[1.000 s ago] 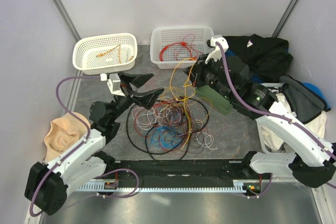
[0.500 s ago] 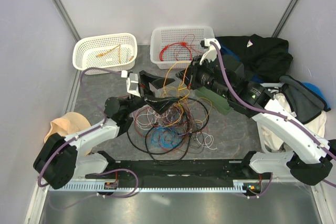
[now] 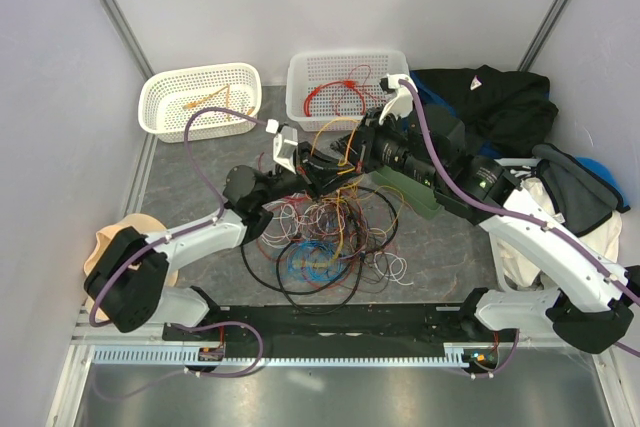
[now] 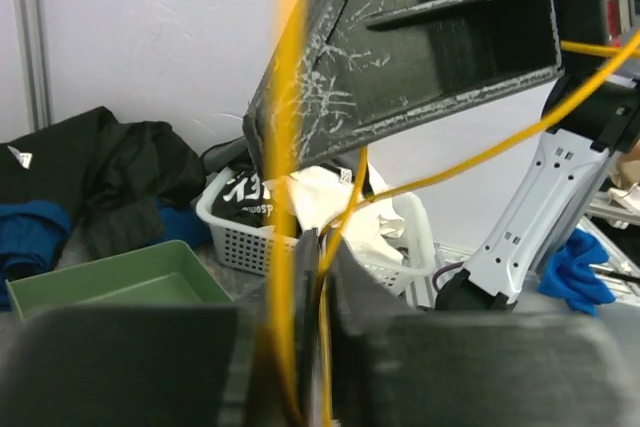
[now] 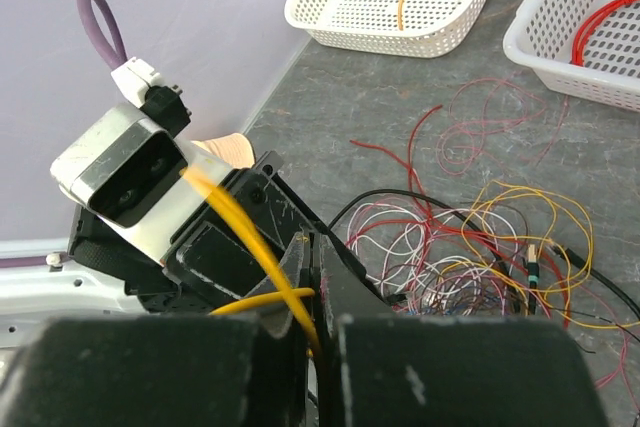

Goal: Untangle the cables

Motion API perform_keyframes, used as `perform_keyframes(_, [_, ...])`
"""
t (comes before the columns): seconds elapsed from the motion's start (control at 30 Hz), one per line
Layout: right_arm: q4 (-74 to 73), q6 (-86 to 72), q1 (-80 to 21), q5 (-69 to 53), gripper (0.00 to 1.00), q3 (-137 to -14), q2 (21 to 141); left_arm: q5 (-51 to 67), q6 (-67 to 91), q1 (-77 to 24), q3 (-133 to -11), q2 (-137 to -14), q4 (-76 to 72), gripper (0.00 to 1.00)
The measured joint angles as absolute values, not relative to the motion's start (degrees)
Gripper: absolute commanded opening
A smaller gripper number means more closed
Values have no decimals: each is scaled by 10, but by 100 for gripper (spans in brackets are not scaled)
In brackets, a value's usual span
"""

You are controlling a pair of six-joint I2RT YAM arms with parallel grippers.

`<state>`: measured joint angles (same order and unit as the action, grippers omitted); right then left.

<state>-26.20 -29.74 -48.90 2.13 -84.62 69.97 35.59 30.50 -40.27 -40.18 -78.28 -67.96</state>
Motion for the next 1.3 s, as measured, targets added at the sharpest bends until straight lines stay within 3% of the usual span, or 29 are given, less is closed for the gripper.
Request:
perform_keyframes(0.03, [-259, -298, -489, 21, 32, -844, 699, 359, 303, -403, -404, -783, -673, 2])
perform_keyframes(0.07, [-256, -299, -489, 21, 56, -842, 698, 359, 303, -403, -406, -782, -668, 2])
perform_keyframes(0.17, [-251, -295, -489, 19, 85, -826, 689, 357, 300, -403, -408, -775, -629, 2])
perform_keyframes(0.27, [-249, -285, -489, 22, 95, -801, 673, 342, 293, -403, -429, -752, -533, 2])
perform_keyframes(0.57, [-275, -267, -490, 68, 98, -731, 623, 260, 276, -361, -610, -706, -208, 2])
perform_keyframes(0.8, [-283, -261, -489, 122, 98, -718, 573, 193, 295, -233, -741, -738, 7, 2])
perform_keyframes(1.0, [-277, -254, -489, 154, 98, -689, 527, 149, 317, -118, -823, -807, 104, 2])
perform_keyframes(1.3, [-203, -260, -490, 165, 97, -548, 477, 62, 288, -56, -1002, -937, 146, 2])
